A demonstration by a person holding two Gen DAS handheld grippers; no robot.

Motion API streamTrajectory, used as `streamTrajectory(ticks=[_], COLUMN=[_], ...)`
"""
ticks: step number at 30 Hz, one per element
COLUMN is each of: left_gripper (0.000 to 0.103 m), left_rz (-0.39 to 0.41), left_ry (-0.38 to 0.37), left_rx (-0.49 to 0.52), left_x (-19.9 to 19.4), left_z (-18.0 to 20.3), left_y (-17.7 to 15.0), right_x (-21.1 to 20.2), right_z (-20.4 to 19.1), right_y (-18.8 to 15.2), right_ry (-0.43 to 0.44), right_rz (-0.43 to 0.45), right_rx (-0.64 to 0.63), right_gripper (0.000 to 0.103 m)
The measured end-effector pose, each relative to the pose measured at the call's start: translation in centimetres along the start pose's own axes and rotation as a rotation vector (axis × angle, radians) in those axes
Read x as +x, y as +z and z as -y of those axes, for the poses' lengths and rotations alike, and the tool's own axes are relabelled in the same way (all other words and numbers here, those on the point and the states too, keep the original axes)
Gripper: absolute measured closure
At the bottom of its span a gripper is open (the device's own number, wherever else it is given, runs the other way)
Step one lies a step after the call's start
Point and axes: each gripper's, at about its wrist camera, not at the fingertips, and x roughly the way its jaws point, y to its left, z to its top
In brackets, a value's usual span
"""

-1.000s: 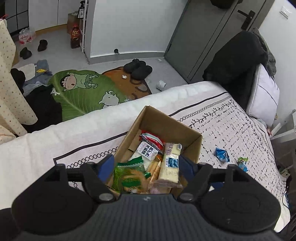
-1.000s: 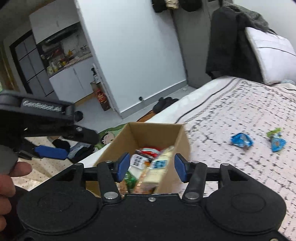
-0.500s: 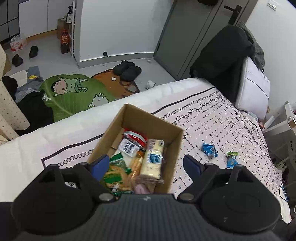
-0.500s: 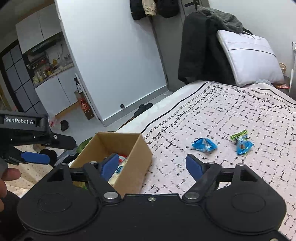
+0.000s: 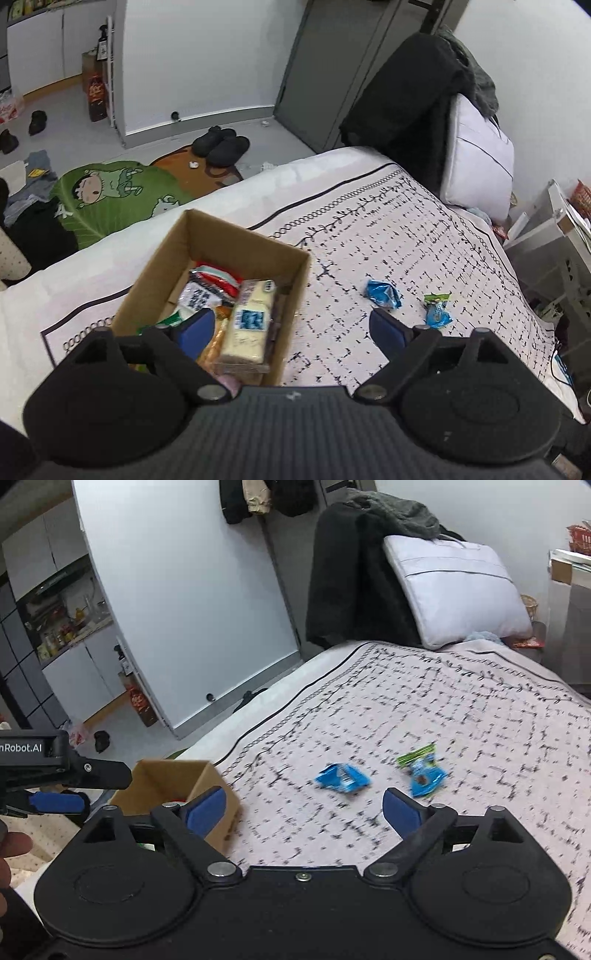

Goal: Organize snacks
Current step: 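Move both open tools back over the two remaining blue packets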

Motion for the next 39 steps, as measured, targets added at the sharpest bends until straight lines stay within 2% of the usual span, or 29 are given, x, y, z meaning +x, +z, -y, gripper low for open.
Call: streamTrajectory(ticks=[4, 12, 17, 20, 28, 33, 36, 39], left_gripper=[0.011, 0.011, 0.011, 0.011, 0.013, 0.014, 0.019, 0.024], left_rz=[0.001, -0.020, -0.026, -0.038, -0.070, -0.103, -0.116, -0.116], left_ry=[-0.021, -0.091, -0.135, -0.166, -0.175, -0.191, -0.204, -0.235], left_rx=[0.029, 0.116, 0.188, 0.185, 0.125, 0.094, 0.097, 0.055], left_x=[1.2, 4.5, 6.9, 8.6, 14.1, 17.2, 18.9, 20.7], left_z=[1.6, 5.4, 8.2, 9.2, 10.2, 10.3, 10.5, 10.1], left_y=[0.2, 0.5, 0.8, 1.0, 1.3, 1.2, 0.8, 0.3], right_x=[-0.2, 0.8, 2.5, 3.6, 6.8, 8.0, 9.1, 10.2], right_z=[1.9, 6.7, 8.5, 8.7, 9.7, 9.7, 9.7, 9.9], right_y=[0.5, 1.0, 1.1, 1.4, 0.9, 0.7, 0.9, 0.9], right_ry=[-0.042, -0.126, -0.142, -0.135, -0.162, -0.179, -0.196, -0.205], right_rz=[0.022, 0.026, 0.009, 0.003, -0.054, -0.080, -0.092, -0.106], right_rx=[-0.002, 0.092, 0.142, 0.122, 0.124, 0.114, 0.082, 0.067], right_gripper=[0.009, 0.009, 0.015, 0.019, 0.031, 0.032, 0.032, 0.033])
